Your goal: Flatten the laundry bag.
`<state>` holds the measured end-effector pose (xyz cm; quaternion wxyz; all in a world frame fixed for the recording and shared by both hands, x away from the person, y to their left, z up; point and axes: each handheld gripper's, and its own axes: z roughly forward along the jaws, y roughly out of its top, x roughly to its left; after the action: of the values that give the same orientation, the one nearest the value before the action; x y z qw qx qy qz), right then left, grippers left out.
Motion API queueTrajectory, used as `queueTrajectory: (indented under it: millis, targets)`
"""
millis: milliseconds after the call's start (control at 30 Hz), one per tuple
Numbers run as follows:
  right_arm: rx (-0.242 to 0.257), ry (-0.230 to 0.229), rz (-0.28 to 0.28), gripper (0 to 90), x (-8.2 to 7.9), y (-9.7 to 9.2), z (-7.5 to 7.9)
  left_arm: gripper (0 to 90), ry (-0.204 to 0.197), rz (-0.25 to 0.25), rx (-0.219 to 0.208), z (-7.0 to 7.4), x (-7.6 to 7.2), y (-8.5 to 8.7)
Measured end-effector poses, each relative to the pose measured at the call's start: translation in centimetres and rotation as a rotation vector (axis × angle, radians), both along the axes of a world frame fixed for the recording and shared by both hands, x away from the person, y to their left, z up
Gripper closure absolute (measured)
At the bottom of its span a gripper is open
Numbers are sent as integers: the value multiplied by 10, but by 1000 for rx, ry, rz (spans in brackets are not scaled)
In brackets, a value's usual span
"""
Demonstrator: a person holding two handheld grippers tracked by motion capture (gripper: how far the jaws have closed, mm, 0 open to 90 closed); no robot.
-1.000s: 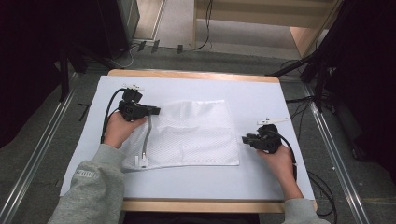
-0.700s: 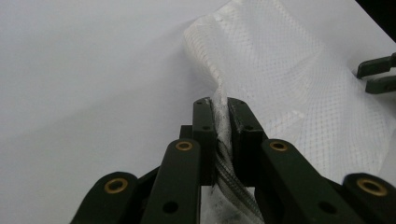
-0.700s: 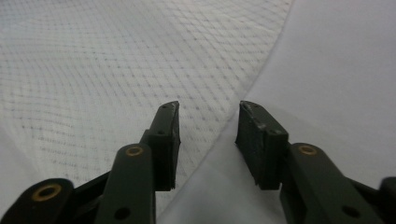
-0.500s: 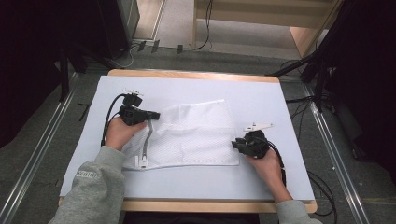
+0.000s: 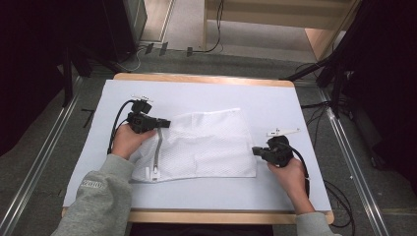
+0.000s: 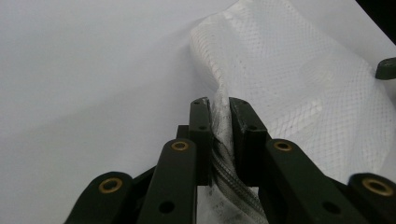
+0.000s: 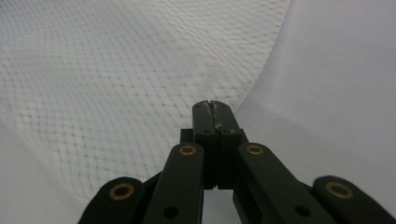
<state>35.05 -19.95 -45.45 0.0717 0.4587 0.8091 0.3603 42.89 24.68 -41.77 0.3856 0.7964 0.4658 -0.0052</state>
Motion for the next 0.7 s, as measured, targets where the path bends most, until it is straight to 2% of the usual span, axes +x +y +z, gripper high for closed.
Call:
queueTrajectory:
  millis: [100,200,233,367,400,433,533,700]
  targets:
    - [-10,-15,1,900,-2,-1,2,798,7,-2,-6,-1,0,-1]
    - [1,-19,-24,900,-3,-9,5,767,16,-18,-24,0,-4,-4]
    - [0,-22,-42,900,-4,-18,7,747,28,-43,-48,0,-7,-7]
    - [0,-24,-67,900,-8,-32,9,680,27,-66,-52,1,-10,-9]
    - [-6,-22,-82,900,-10,-42,9,642,24,-63,-54,2,-11,-10]
    - [-6,-22,-82,900,-10,-42,9,642,22,-65,-57,3,-12,-9]
    - [-13,-11,-92,900,-13,-58,7,608,11,-47,-74,6,-12,-4]
    - [-26,1,-115,900,-13,-70,5,604,7,-19,-69,5,-10,4]
